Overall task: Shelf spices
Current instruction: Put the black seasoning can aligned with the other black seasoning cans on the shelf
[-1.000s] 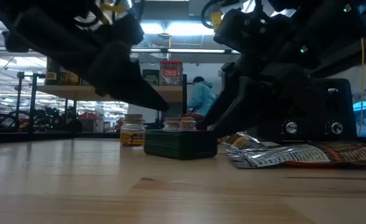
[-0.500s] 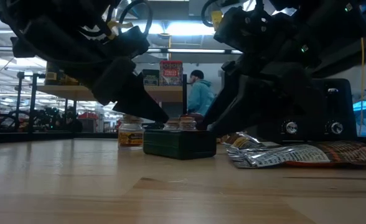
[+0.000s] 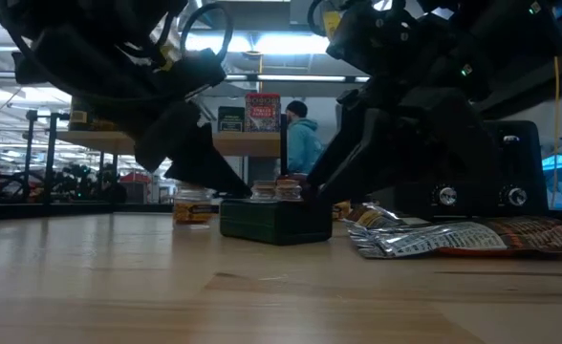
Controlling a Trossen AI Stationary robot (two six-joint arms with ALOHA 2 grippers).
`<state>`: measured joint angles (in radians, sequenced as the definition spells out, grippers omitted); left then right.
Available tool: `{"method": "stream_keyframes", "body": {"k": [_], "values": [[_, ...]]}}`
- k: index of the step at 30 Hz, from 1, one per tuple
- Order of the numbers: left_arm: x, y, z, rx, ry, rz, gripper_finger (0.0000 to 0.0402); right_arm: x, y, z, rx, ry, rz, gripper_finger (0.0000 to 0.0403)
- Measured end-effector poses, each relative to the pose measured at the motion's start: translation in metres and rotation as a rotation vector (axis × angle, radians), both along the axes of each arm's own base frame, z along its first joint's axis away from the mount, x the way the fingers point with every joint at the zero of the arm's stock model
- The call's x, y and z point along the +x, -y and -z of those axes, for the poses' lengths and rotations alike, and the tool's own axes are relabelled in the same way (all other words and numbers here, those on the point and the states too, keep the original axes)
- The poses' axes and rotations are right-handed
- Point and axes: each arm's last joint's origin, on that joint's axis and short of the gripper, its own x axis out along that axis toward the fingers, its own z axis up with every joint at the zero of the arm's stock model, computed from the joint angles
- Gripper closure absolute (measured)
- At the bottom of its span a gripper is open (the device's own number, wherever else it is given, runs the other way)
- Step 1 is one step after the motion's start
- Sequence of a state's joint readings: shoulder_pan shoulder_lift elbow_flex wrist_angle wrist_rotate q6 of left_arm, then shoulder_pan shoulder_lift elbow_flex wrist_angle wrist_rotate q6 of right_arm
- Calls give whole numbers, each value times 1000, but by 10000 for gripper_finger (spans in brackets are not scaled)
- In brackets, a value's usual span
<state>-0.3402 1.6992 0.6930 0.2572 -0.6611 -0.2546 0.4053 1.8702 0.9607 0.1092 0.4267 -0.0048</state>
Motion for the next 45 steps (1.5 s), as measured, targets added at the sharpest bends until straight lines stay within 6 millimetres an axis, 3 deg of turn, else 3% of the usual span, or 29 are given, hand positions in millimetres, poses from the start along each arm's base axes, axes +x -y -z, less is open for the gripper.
{"method": "stream_keyframes", "body": {"k": [8,12,16,27,38,45], "values": [[-13,-7,-7,38,-62,-135,137,0,0,0,-1,-2,0,162],[-12,-7,-24,-37,66,-187,137,0,0,0,1,-1,1,162],[-7,1,-38,-58,151,-94,137,0,0,0,1,-2,1,162],[2,-1,-1,-90,36,-63,137,0,0,0,8,-2,-7,162],[3,0,-1,-106,38,-46,137,0,0,1,8,-5,-6,162],[5,1,-3,-121,48,-12,137,2,-2,18,2,-44,-18,162]]}}
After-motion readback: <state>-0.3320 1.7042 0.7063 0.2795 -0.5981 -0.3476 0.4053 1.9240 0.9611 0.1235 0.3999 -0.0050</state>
